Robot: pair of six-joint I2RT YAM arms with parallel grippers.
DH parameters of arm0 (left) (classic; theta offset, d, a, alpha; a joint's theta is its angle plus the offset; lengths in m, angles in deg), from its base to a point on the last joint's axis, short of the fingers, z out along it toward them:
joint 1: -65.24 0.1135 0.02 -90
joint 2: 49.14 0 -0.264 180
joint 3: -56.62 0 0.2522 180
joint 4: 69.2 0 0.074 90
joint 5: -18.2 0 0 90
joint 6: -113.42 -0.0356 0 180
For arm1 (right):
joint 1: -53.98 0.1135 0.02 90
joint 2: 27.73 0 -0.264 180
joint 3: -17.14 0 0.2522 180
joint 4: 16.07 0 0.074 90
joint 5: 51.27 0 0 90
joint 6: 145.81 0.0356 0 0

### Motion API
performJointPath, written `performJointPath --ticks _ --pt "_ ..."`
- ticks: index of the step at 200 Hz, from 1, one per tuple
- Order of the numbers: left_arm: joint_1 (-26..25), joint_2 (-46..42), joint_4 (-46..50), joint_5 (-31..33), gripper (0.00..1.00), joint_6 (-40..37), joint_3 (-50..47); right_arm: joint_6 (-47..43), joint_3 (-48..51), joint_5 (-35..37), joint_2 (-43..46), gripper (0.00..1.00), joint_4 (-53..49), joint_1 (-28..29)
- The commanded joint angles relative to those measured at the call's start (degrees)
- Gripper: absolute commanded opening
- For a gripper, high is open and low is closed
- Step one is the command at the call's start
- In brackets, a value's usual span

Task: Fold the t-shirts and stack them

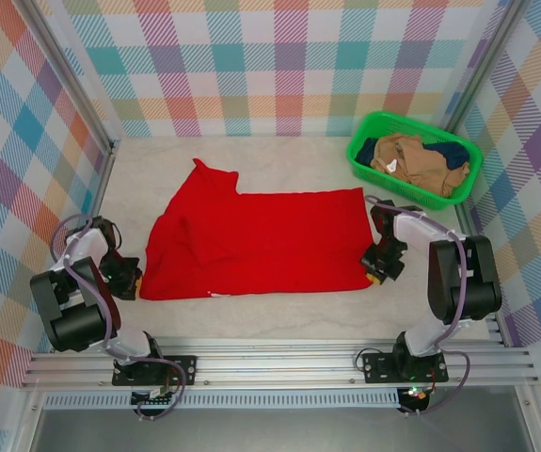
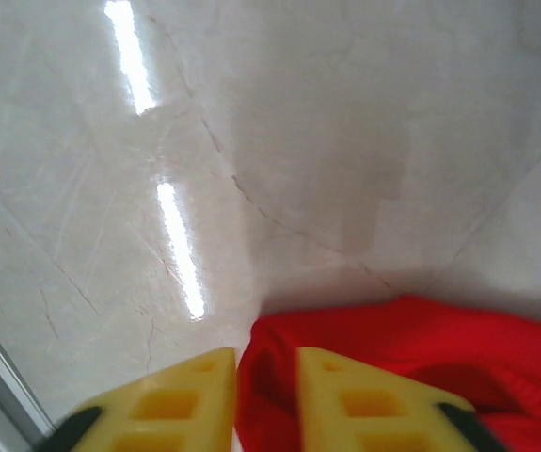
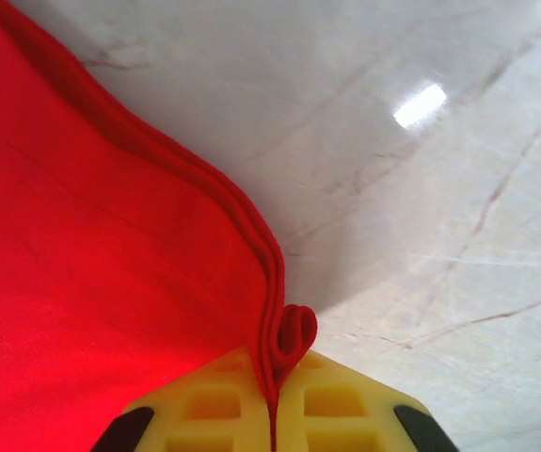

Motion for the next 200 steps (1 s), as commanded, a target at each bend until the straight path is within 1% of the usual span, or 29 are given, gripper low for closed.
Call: performJointPath --ticks 1,5,11,24,30,40,55,75,92,108,119,136,146,162,180,200 --pt "-4.8 -2.7 5.3 5.4 0.40 -3.1 5.9 1.2 0.5 1.6 2.9 0.21 -3.5 -0.1" --pt "-5.8 -3.0 6.4 6.7 0.41 -3.7 6.8 1.3 0.4 2.0 3.6 0.25 -3.9 -0.1" --pt "-9.1 -3.8 7.6 8.3 0.43 -4.5 7.8 1.3 0.2 2.4 4.8 0.31 -4.3 -0.1" --pt "-13.9 -5.8 9.3 9.7 0.43 -5.5 8.7 1.0 -0.9 3.3 7.3 0.38 -5.7 0.0" --pt "-15.9 -6.8 9.3 8.9 0.43 -5.6 8.1 0.8 -1.6 3.7 8.3 0.40 -6.4 0.1" --pt "-17.7 -8.2 9.2 6.1 0.40 -5.7 6.7 0.2 -2.8 4.0 9.6 0.41 -7.1 0.5" --pt "-19.0 -8.5 9.0 0.7 0.35 -5.9 4.0 -0.5 -4.3 3.8 10.9 0.38 -7.0 1.5" --pt "-19.3 -7.7 7.4 -2.3 0.28 -5.6 1.3 -2.6 -4.8 -0.4 10.6 0.35 -2.6 3.6" --pt "-19.1 -4.4 5.0 -1.4 0.24 -6.6 2.0 -4.2 -4.8 -5.1 7.9 0.30 1.5 4.6" --pt "-18.8 1.4 3.7 -0.1 0.21 -8.3 4.3 -4.2 -4.5 -6.9 4.8 0.26 3.3 4.6" --pt "-18.4 5.1 2.9 1.8 0.20 -10.0 6.0 -4.5 -5.0 -6.0 2.5 0.25 3.1 4.6" --pt "-16.1 8.5 1.8 6.8 0.15 -12.8 8.6 -4.9 -5.5 -4.5 -1.3 0.24 2.1 3.8" --pt "-14.3 10.5 0.7 8.3 0.14 -14.5 9.8 -5.0 -5.5 -3.1 -3.2 0.24 1.8 3.4" --pt "-12.7 14.3 -1.3 8.0 0.13 -17.9 12.5 -5.7 -5.9 -1.2 -5.5 0.24 1.5 3.0" --pt "-12.3 18.2 -1.7 7.8 0.12 -20.9 16.1 -5.8 -5.8 -1.0 -7.8 0.24 1.2 2.7" --pt "-11.6 20.1 -2.1 6.5 0.11 -22.4 18.4 -5.6 -5.0 -1.2 -7.5 0.24 1.7 2.8"
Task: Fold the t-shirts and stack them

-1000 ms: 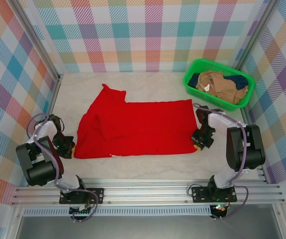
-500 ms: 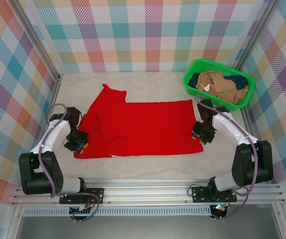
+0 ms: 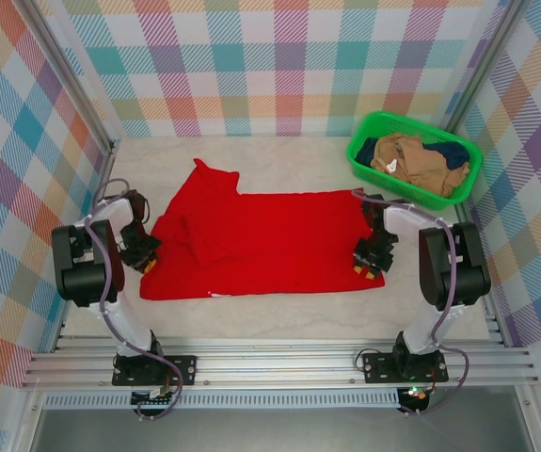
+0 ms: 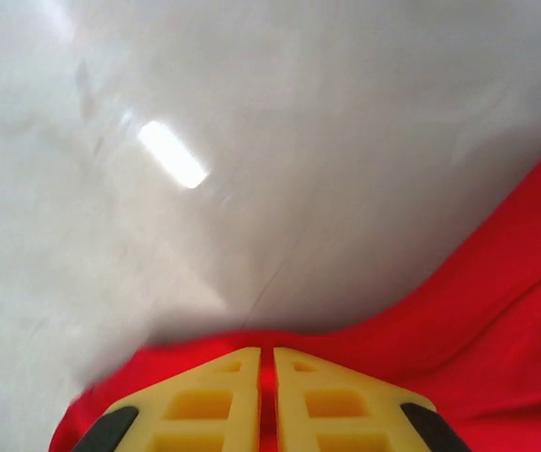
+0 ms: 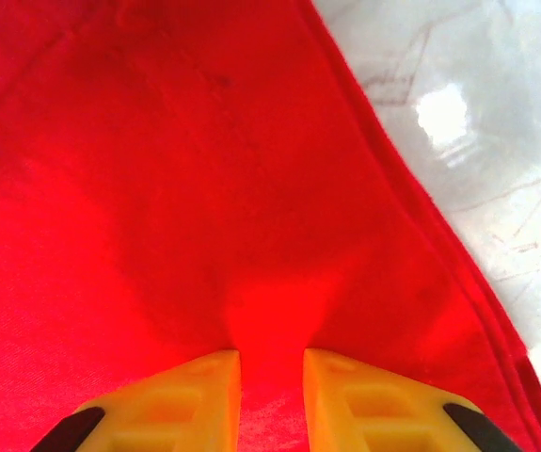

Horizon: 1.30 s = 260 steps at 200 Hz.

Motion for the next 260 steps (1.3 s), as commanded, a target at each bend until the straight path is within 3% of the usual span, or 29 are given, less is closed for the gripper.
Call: performJointPath --ticks 1,21,38,84,123,137,159,203,260 --pt "0.7 1.7 -0.6 0.2 0.10 -4.7 2.9 -0.9 0.2 1.5 -1.0 0.24 -0.3 -0.1" --pt "0.1 -2.7 -0.3 0.2 0.11 -4.0 3.4 -1.3 0.2 1.5 1.5 0.25 0.1 0.0" --pt "-4.2 -8.3 1.7 1.1 0.19 -2.5 4.0 -2.3 0.1 1.6 4.7 0.28 0.9 0.6" --pt "-16.7 -9.5 -6.9 -10.9 0.40 7.7 1.4 -4.3 0.1 -0.4 8.1 0.35 3.0 3.4" --pt "-21.8 -1.4 3.6 -3.2 0.45 7.9 6.3 -4.5 -0.7 -1.2 6.9 0.35 3.2 3.4" --pt "-22.7 -3.2 1.5 -1.3 0.48 7.5 4.6 -4.3 -0.8 -1.4 7.2 0.35 3.3 3.5" --pt "-22.8 -5.0 -5.0 -3.6 0.49 6.3 1.1 -4.2 -0.5 -1.4 7.5 0.36 3.4 3.5" --pt "-23.9 -3.5 -11.2 -5.1 0.44 5.1 -0.5 -3.8 0.6 -1.8 8.3 0.36 3.6 3.4" --pt "-25.8 -2.7 -12.3 -4.9 0.10 4.4 2.4 -3.6 1.4 -1.6 8.9 0.35 3.5 3.4"
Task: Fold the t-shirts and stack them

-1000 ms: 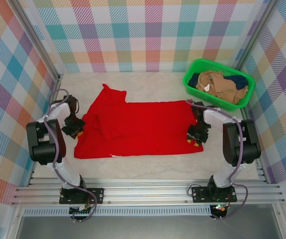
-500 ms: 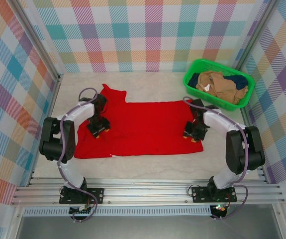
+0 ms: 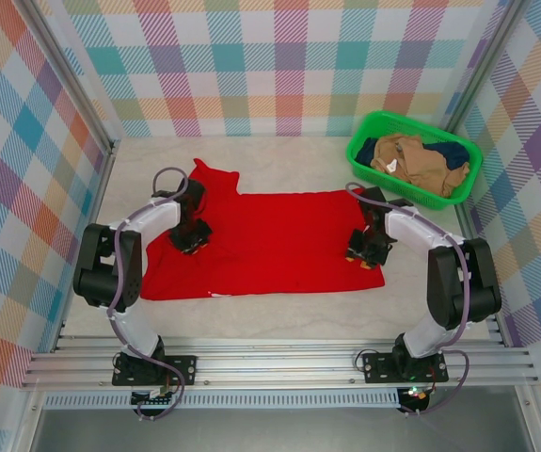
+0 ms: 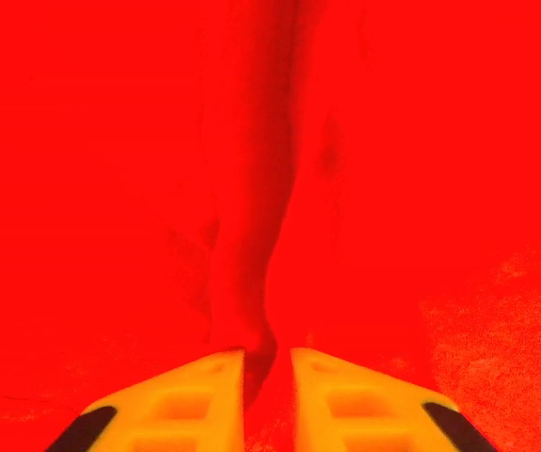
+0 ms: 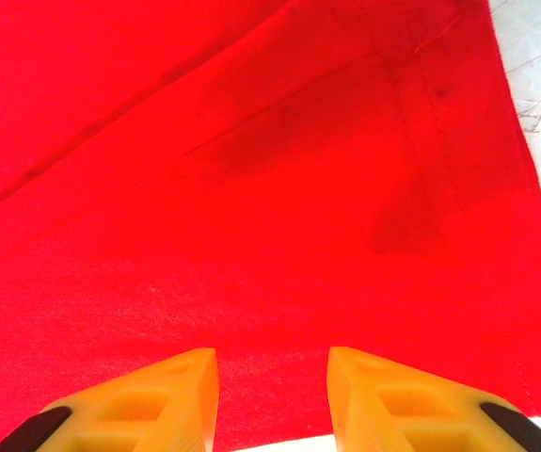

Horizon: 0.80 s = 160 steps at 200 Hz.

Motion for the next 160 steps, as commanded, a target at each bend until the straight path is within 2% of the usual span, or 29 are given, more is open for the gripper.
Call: performJointPath --ticks 1,27,74,122,138,160 --pt "-1.9 0.3 -0.1 0.2 0.10 -0.8 2.0 -0.2 0.9 -0.6 1.2 0.35 -0.6 0.0" --pt "-2.4 0.5 0.8 0.5 0.00 -1.5 3.2 -0.2 1.1 -0.6 1.4 0.35 -0.5 0.0" --pt "-4.2 3.5 4.2 0.5 0.00 -5.3 10.5 -0.2 1.0 -0.8 0.9 0.35 -0.3 0.0" --pt "-7.1 14.2 13.7 1.2 0.00 -10.6 25.7 -0.5 0.6 -1.1 0.5 0.35 -0.6 0.0" --pt "-7.7 18.5 20.0 3.8 0.25 -11.1 31.8 -0.5 0.4 -1.2 0.3 0.35 -0.6 0.0" --pt "-8.0 15.7 19.9 6.3 0.33 -10.6 31.9 -0.6 0.6 -1.1 0.5 0.35 -0.8 0.0"
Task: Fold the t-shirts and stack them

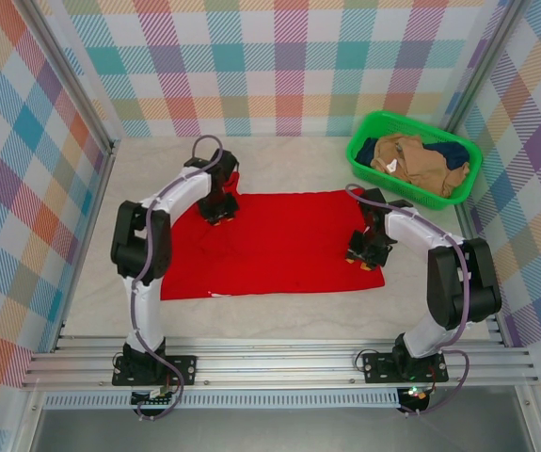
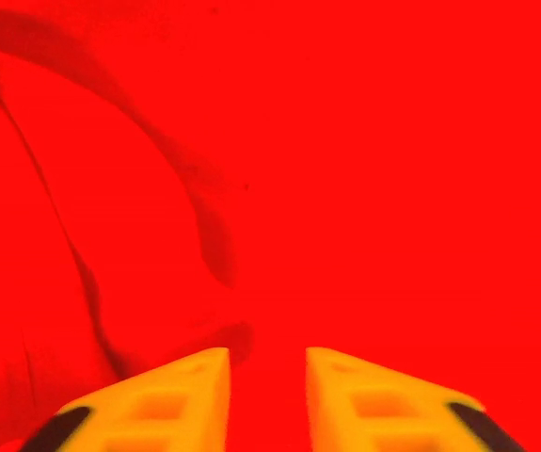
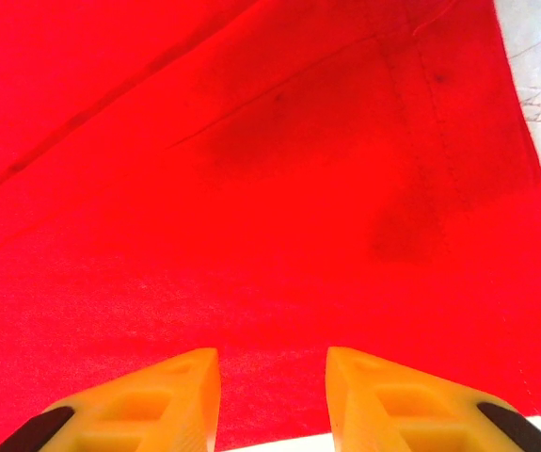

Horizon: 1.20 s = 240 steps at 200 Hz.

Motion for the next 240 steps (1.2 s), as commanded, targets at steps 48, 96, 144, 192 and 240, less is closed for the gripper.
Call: performJointPath --ticks 48,96,144,192,240 --pt "-0.3 -8.3 4.1 2.0 0.33 -8.3 -6.5 -0.2 0.6 -1.2 0.3 0.35 -0.3 0.0" --pt "2.5 -4.9 3.7 1.8 0.33 -15.0 -6.0 -0.8 -0.1 -0.9 0.4 0.35 -1.3 0.0" --pt "3.7 -4.0 -0.6 1.0 0.34 -16.8 -8.5 -0.2 0.7 -1.3 0.6 0.35 -0.9 0.0" --pt "6.1 -3.3 -4.4 -6.3 0.37 -19.9 -8.9 -0.3 0.2 -1.3 0.3 0.34 -1.0 0.0" --pt "6.6 -1.2 -0.5 -9.5 0.37 -20.9 -7.3 -0.2 0.5 -1.1 0.5 0.35 -1.0 0.0"
